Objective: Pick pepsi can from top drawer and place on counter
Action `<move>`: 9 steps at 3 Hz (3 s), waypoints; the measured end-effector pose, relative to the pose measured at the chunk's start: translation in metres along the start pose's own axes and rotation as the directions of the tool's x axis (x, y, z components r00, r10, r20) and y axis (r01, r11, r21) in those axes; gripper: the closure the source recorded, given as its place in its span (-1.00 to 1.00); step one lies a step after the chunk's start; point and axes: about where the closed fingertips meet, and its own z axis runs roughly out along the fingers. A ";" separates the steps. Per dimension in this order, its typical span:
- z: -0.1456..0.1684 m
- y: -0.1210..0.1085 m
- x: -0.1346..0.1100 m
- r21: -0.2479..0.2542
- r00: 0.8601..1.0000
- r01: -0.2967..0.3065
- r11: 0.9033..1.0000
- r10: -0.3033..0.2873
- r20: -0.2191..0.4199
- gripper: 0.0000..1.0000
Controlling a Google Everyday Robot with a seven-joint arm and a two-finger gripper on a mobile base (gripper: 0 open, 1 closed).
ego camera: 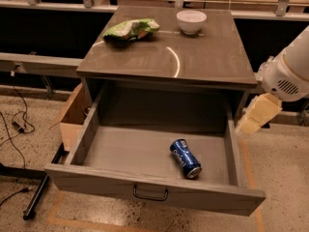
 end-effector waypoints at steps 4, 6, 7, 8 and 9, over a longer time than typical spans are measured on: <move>0.101 -0.023 0.003 0.061 0.977 -0.147 0.987 0.135 0.164 -1.00; 0.171 0.011 0.004 -0.097 0.947 -0.288 0.953 0.298 0.119 -1.00; 0.196 0.031 0.000 -0.142 0.933 -0.327 0.934 0.343 0.109 -1.00; 0.218 0.052 -0.010 -0.149 0.931 -0.329 0.933 0.346 0.113 -1.00; 0.239 0.073 -0.023 -0.148 0.936 -0.310 0.939 0.329 0.126 -1.00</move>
Offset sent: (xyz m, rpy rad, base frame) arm 0.0548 0.0104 -0.1532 0.2005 -0.1939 -0.1072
